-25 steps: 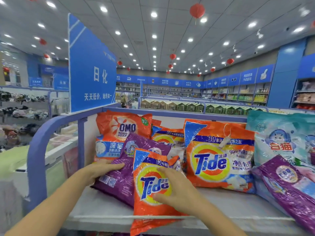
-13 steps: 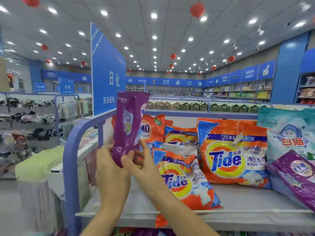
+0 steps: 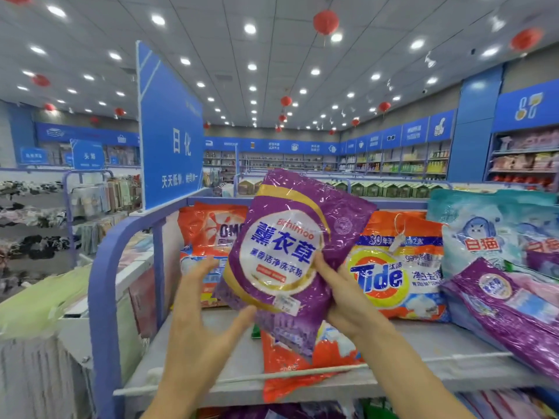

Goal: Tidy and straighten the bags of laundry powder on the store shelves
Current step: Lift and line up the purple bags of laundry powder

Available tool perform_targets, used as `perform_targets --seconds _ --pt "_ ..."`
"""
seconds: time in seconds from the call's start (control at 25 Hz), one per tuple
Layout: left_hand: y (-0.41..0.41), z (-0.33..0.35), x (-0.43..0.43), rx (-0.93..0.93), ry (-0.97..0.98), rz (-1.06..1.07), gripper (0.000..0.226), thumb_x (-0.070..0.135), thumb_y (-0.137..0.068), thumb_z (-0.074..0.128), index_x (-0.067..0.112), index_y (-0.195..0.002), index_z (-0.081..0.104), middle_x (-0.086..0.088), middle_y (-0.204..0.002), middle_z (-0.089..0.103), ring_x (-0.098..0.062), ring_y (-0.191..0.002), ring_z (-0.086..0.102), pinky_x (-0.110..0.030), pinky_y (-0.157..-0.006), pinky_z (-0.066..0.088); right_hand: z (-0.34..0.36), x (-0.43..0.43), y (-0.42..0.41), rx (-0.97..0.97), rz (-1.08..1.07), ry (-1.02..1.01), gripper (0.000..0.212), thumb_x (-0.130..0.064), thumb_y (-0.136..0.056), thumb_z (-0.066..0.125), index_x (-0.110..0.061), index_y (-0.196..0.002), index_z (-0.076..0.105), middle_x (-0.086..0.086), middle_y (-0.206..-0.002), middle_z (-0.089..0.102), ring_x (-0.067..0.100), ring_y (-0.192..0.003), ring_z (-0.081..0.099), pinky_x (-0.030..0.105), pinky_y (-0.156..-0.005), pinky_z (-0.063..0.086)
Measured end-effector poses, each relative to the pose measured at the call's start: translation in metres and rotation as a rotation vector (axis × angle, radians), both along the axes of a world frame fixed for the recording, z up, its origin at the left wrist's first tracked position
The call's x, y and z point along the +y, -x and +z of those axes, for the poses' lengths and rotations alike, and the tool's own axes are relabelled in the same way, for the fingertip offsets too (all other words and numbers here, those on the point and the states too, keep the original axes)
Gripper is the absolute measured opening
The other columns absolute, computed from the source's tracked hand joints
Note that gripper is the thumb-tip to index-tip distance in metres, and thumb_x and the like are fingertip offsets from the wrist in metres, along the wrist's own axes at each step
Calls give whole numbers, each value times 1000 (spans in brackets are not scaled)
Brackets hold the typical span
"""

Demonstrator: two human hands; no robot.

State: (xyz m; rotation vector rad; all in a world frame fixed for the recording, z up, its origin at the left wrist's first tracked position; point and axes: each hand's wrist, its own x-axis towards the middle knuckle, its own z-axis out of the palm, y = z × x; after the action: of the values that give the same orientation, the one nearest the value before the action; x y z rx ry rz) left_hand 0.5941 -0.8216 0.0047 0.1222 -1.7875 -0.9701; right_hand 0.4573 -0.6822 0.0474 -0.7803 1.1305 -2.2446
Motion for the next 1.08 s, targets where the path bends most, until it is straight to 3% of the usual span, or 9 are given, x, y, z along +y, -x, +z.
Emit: perform_targets --seconds 0.16,0.32,0.48,0.6,0.72,0.76,0.8,0.92,1.08 --pt "20 37 8 -363 -290 -529 105 70 -22 83 39 -118 52 0 -124 61 -15 -107 62 -32 -83 51 4 65 21 32 35 40 62 -35 -30 94 -17 -86 78 10 -96 73 22 -86 71 34 -63 58" --pt "65 36 79 -419 -433 -979 77 36 -7 95 17 -80 78 -9 -83 74 -17 -70 71 -24 -55 55 8 147 31 86 -121 -28 39 -28 -62 77 -11 -96 73 12 -96 73 23 -85 71 34 -67 59" --pt "124 24 194 -488 -366 -1087 78 24 -13 90 5 -87 74 -11 -87 74 -18 -75 71 -25 -64 54 11 263 59 129 -475 -142 30 -22 -75 61 -7 -101 62 5 -81 74 16 -72 71 28 -64 58" --pt "165 14 297 -606 -321 -1134 52 9 -37 72 3 -89 69 -10 -84 74 -19 -73 70 -26 -66 52 12 371 84 60 -728 -66 48 -34 -79 66 -4 -115 59 9 -98 72 20 -86 69 37 -79 57" --pt "188 0 399 -629 -439 -1228 53 10 -46 62 -23 -87 64 -36 -97 64 -26 -90 67 -14 -63 47 18 481 98 40 -893 -66 21 -29 -91 55 -11 -89 65 5 -81 71 22 -74 67 41 -79 53" --pt "189 -5 432 -637 -481 -1199 80 6 -48 13 -34 -111 41 -43 -120 49 -27 -111 60 -11 -69 45 18 513 104 20 -934 -102 23 -29 -93 53 -12 -83 65 7 -79 70 25 -75 66 44 -83 51" --pt "200 -7 473 -775 -448 -1134 44 -10 -91 36 -28 -128 22 -42 -130 41 -26 -119 55 -12 -77 44 17 549 109 4 -981 -141 25 -31 -93 53 -12 -83 65 10 -84 70 31 -82 65 47 -88 49" --pt "231 -35 573 -670 -349 -1369 125 32 -23 94 -17 -126 44 -21 -66 70 -9 -66 70 -16 -60 53 8 643 126 -13 -1070 -215 47 -45 -88 56 -9 -119 58 16 -125 60 37 -115 55 55 -101 40" --pt "275 -59 686 -809 -266 -1353 93 24 -27 90 5 -114 64 -3 -96 74 -13 -92 68 -33 -86 53 -3 760 143 -37 -1099 -315 31 -35 -95 50 -7 -100 64 4 -85 73 20 -79 69 36 -76 56"
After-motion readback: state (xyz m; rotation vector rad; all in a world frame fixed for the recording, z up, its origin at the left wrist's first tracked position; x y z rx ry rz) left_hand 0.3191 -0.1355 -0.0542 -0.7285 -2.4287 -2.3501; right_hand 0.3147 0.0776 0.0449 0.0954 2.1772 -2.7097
